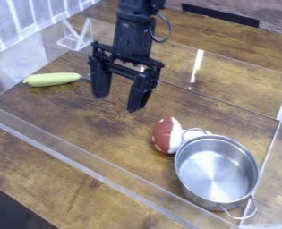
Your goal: Put the mushroom in the silver pot
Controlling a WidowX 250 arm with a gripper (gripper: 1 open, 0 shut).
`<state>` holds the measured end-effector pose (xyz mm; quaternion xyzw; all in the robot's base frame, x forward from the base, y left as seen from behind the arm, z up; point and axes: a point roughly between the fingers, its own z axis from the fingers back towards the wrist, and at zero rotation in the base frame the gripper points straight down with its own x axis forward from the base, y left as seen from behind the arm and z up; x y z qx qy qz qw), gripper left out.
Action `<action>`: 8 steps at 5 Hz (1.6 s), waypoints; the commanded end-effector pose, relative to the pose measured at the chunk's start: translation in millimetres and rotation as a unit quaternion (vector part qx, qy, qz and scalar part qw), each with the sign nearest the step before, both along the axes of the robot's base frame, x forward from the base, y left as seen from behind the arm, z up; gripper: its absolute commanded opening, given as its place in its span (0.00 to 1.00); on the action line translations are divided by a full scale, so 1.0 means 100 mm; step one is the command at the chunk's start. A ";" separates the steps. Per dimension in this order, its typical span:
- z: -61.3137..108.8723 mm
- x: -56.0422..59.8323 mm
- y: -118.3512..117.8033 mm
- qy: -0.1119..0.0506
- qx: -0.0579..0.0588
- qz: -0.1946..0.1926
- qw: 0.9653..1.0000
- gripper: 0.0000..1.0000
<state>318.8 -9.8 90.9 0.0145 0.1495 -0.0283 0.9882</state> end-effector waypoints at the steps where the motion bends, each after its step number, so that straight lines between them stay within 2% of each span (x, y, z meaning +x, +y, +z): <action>1: 0.13 0.06 -0.03 -0.028 -0.007 -0.035 0.999 1.00; 3: 0.09 0.16 0.05 -0.033 -0.028 -0.056 0.998 1.00; 4: 0.07 0.12 0.00 -0.037 -0.028 -0.008 0.999 1.00; 5: 0.08 0.08 -0.05 -0.036 -0.023 0.033 0.999 1.00; 6: 0.11 0.06 -0.11 -0.040 -0.016 0.052 0.998 1.00; 7: 0.15 0.05 -0.17 -0.047 -0.009 0.057 0.997 1.00; 8: 0.31 0.11 -0.23 -0.056 -0.003 0.051 0.997 1.00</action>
